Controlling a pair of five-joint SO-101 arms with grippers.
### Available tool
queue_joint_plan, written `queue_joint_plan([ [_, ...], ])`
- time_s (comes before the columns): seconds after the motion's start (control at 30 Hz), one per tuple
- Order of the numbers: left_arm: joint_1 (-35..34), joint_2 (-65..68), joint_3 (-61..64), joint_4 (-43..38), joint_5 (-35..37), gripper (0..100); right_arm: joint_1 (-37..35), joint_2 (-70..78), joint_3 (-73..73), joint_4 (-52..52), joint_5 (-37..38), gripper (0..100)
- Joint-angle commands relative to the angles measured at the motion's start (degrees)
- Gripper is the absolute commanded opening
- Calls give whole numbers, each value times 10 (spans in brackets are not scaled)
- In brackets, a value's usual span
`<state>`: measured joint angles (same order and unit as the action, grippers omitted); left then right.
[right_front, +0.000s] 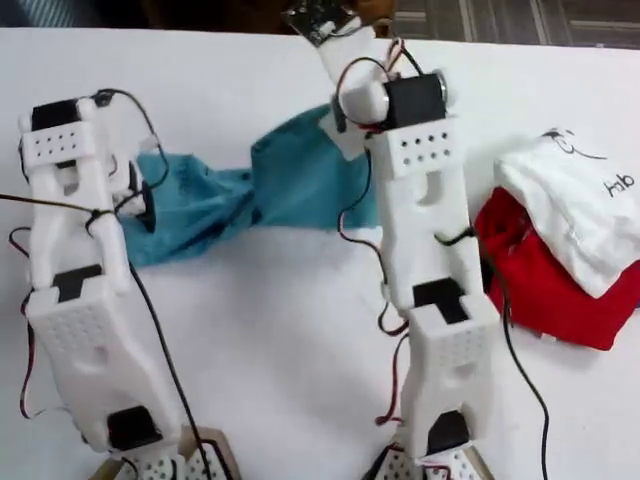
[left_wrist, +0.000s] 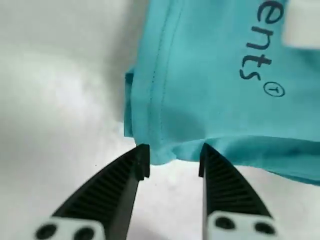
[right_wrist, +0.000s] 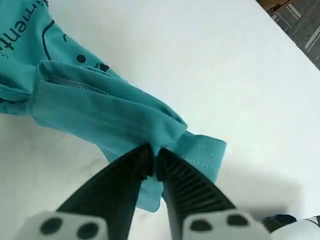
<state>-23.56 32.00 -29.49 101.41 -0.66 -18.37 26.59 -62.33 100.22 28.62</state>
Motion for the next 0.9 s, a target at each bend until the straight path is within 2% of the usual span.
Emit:
queue_joint_plan([
  [0.0,-8,-9,-7,5,-4,184,5,-54,10,13,-2,18],
  [0.23,-11,-8,-4,4,-61,184,-21,-197,244,13,18,18],
  [0.33,-21,-4,-7,4,-63,184,-50,-292,387,13,72,18],
  [0.67,-21,-4,-7,4,-64,184,-124,-537,796,12,78,18],
  [0.87,-22,-4,-3,4,-65,184,-122,-599,848,3,79,18],
])
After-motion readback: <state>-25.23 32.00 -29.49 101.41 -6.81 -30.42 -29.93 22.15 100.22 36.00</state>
